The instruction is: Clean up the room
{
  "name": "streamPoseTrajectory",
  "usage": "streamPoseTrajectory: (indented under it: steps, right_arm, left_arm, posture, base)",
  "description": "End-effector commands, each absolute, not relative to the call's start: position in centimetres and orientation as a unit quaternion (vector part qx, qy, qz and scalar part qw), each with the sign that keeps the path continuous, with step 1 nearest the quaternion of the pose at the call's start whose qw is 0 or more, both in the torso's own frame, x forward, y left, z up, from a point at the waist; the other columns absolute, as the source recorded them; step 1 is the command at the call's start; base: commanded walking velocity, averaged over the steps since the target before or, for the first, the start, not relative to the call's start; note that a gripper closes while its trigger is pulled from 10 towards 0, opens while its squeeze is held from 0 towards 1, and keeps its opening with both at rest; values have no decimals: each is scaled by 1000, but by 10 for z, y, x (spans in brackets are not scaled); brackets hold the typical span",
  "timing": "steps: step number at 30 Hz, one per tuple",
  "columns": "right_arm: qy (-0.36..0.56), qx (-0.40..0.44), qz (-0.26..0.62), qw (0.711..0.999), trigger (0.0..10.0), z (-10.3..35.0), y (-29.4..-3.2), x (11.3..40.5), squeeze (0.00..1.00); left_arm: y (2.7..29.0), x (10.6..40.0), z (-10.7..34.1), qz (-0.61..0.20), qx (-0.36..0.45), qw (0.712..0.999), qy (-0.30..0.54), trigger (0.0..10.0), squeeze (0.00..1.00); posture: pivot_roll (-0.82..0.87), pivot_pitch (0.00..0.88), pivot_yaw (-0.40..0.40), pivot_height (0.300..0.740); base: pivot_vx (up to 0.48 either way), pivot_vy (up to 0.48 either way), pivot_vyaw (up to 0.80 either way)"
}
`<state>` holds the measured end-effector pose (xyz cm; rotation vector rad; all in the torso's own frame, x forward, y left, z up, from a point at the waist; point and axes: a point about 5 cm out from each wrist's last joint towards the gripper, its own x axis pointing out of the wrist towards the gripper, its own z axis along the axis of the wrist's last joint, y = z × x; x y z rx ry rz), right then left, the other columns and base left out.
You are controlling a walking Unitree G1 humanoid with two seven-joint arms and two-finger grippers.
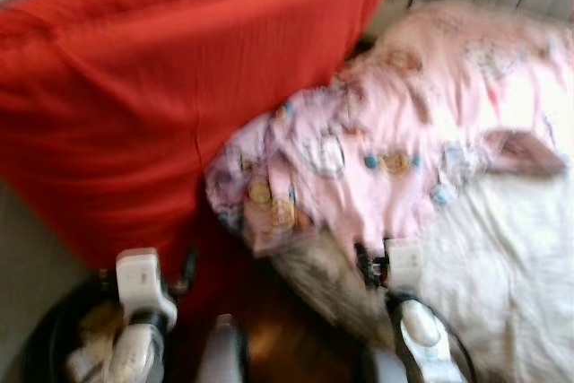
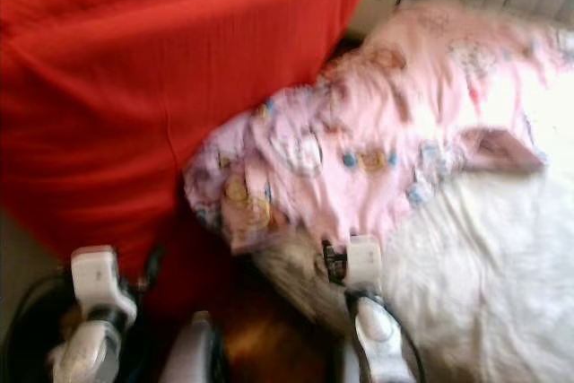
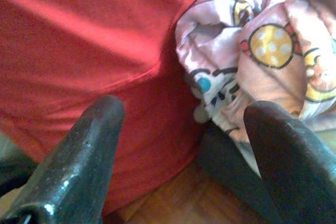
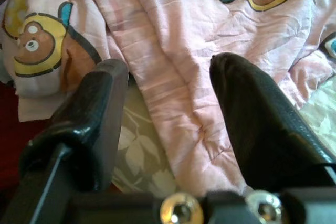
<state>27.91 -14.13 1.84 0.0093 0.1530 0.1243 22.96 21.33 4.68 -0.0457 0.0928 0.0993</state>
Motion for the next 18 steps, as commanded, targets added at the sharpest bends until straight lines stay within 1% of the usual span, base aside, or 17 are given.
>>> streamPoseTrajectory:
  steps: [1,18]
  right_arm:
    - [86,7,63,994,10000,15,-140,276,0]
    - [68,18,58,996,10000,18,-139,276,0]
  left_arm:
    - [214,232,49,46,-14,998,46,10000,0]
    - [215,233,50,45,-11,998,51,10000,0]
  posture:
    - [-34,172,31,629]
    - [-30,170,35,625]
  base:
    - [0,0,0]
    - [0,0,0]
